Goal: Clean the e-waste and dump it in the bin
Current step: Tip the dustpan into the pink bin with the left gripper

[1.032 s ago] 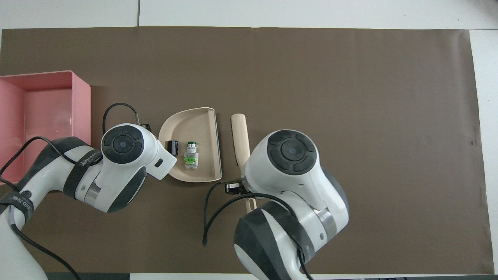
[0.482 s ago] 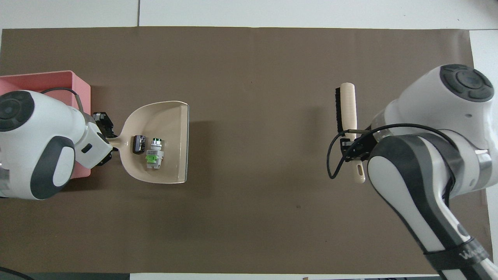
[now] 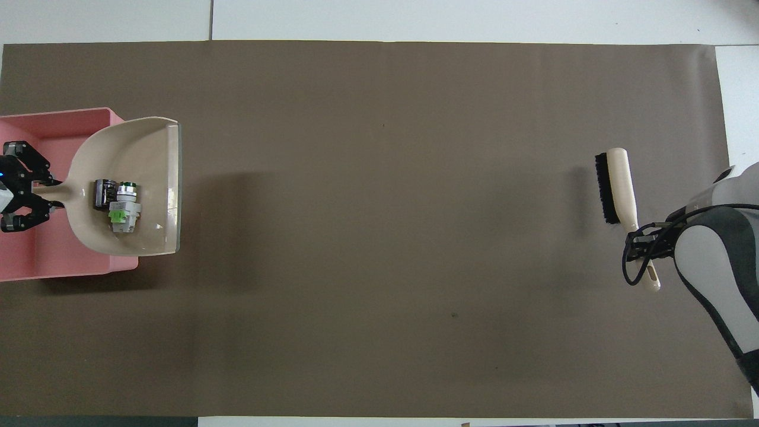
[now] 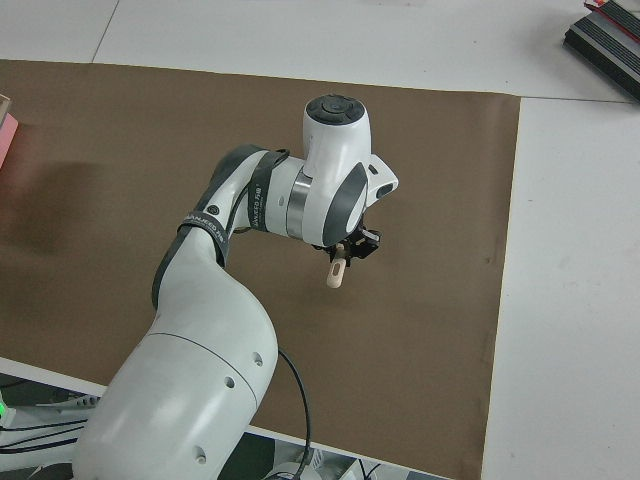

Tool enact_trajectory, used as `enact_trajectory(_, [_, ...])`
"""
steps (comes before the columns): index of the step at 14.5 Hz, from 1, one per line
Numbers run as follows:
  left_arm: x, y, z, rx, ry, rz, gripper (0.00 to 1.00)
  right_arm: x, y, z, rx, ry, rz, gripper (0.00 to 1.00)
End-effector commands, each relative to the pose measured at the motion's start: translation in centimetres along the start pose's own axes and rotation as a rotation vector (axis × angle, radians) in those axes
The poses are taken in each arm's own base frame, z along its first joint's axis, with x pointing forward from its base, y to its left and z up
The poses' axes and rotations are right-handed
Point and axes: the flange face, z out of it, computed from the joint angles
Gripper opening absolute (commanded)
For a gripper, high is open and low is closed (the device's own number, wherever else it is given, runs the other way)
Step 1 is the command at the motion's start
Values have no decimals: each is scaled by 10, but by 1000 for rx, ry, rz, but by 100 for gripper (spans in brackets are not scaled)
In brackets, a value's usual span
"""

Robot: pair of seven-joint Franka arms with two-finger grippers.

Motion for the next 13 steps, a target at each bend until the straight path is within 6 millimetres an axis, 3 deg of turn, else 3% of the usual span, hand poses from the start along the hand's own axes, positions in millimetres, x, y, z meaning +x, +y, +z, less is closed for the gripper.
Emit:
enact_trajectory(1, [-36, -12, -8, 13, 3, -4, 0, -19, 9, 15, -37, 37, -21, 0])
enact_trajectory(4, [-96, -24, -17, 24, -111, -35, 0, -24, 17, 35, -36, 48, -37, 0])
enact_trajectory(6, [-108, -26, -18, 26, -199, 9, 0, -27, 15, 40, -40, 67, -44, 0])
enact_trajectory(8, [-140, -18, -14, 31, -225, -11, 0, -30, 12, 47, -43, 71, -47, 0])
enact_trajectory(13, [-150, -23, -13, 21, -456, 119, 1, -37, 9, 60, -45, 96, -50, 2])
